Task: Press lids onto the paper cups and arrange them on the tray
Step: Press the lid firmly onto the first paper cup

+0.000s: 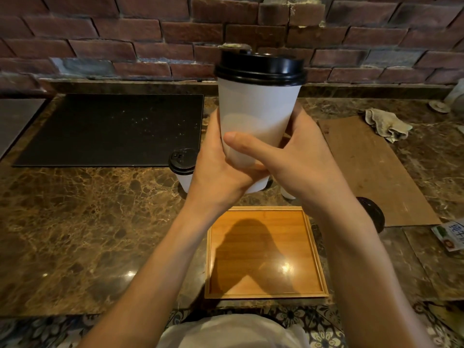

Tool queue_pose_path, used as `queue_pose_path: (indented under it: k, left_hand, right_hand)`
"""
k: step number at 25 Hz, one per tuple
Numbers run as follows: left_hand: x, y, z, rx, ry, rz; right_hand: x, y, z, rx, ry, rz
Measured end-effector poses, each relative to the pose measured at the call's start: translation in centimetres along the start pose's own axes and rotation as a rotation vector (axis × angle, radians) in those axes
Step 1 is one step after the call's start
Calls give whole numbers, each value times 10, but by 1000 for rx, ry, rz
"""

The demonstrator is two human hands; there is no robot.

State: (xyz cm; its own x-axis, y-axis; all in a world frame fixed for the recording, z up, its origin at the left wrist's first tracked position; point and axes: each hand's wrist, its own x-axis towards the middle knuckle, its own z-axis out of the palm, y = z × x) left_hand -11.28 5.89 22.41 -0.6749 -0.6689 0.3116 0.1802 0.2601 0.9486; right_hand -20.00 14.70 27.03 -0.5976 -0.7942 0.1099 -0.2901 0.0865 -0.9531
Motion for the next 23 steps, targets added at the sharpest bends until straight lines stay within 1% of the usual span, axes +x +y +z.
queue_pose_path:
  k: [2,5,9,12,15,19,23]
  left_hand:
    - [0,1,0,0,-6,-3]
    - [1,6,-5,31,-64,3]
    - [2,12,-12,49,-148,-11]
    - [2,15,-18,-9,-213,-56]
    - [2,14,-21,-40,-269,-83]
    - [-1,10,-21,-25,-227,-90]
    - [-1,13,-16,19,-139,-69]
  right_hand:
    - [0,1,-1,8,10,-4]
    - [0,1,-6,50,-8,-9]
    - [0,-2,-13,86,-83,3]
    - [0,-4,-17,144,-165,22]
    - [-1,-3,-21,126,-216,21]
    - [0,-2,-23,115,-246,39]
    - [1,-4,-22,99,-219,30]
